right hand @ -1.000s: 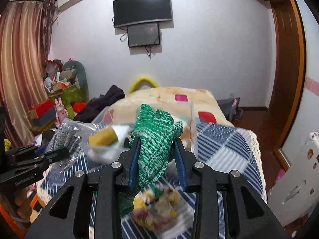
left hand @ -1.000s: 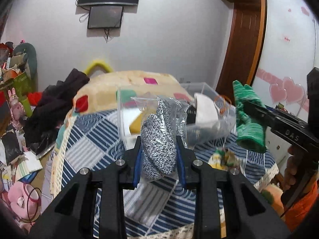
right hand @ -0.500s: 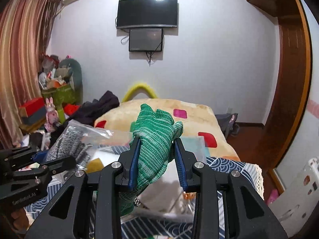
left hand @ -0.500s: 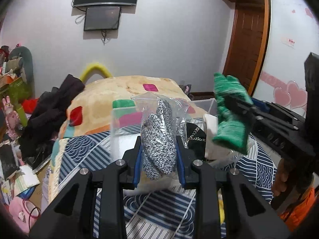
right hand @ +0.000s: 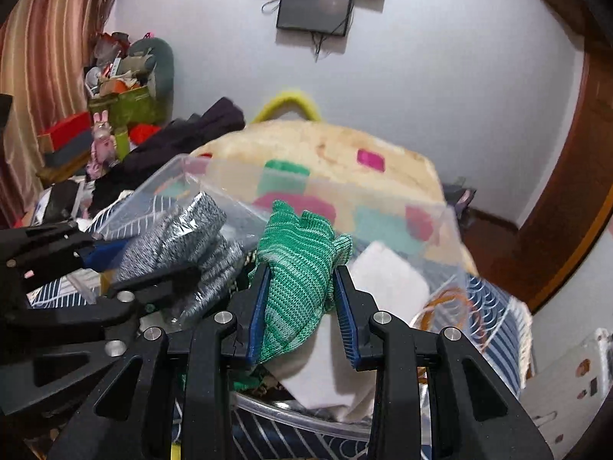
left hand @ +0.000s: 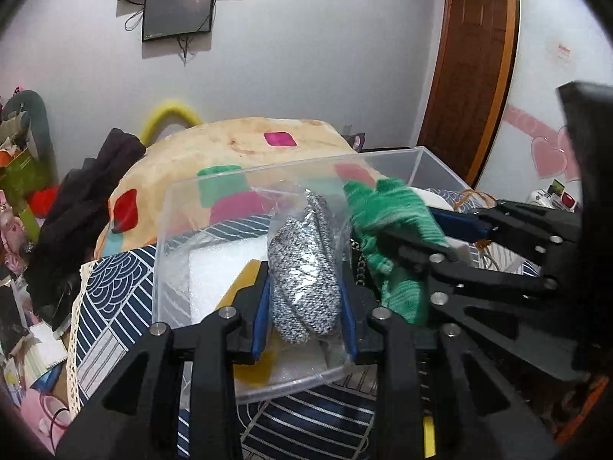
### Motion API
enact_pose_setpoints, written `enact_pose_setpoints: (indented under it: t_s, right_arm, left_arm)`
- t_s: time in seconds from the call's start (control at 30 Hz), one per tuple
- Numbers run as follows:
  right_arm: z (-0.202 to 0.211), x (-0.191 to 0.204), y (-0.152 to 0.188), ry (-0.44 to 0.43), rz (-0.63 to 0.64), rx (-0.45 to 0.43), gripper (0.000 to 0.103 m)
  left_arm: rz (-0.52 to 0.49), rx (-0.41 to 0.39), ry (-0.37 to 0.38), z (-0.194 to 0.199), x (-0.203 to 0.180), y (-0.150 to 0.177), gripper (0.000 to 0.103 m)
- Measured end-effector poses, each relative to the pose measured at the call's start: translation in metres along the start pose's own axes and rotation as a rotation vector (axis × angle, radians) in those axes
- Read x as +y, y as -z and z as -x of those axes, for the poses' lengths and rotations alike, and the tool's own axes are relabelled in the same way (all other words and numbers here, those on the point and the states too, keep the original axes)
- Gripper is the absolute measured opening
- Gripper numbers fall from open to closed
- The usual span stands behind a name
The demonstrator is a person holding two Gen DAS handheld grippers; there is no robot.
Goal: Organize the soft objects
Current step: 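Drop the bagged glove into the box with the left tool while the right tool drops the green glove in, then grasp the yellow ball with the left tool while the right tool grasps the floral scrunchie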
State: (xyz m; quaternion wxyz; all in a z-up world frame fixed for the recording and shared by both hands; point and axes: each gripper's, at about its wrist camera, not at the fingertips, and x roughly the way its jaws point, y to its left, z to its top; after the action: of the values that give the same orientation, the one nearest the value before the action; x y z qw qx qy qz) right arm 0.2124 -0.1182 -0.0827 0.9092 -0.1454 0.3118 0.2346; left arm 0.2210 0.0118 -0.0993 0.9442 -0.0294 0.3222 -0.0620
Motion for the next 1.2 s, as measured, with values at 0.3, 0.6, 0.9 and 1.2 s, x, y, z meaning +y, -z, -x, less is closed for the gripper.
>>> enact_pose_setpoints:
  t_s: [0.3, 0.6, 0.9, 1.2]
  right_arm:
    - [0.009, -0.007, 0.003, -0.018, -0.008, 0.029, 0.042]
    - [0.048, -0.006, 0.005, -0.030, -0.012, -0.055, 0.059]
    - [0.086, -0.014, 0.014, -0.010, -0.066, -0.159, 0.081]
    - [0.092, -0.008, 0.044, -0.002, -0.074, -0.140, 0.083]
  left_arm:
    - [0.017, -0.004, 0.005, 0.014, 0.001, 0.005, 0.054]
    - [0.012, -0.055, 0.000, 0.051, -0.001, 0.009, 0.067]
    - [-0.020, -0.133, -0.002, 0.099, -0.017, 0.019, 0.079]
    - [-0.013, -0.086, 0.005, 0.104, -0.024, 0.043, 0.080]
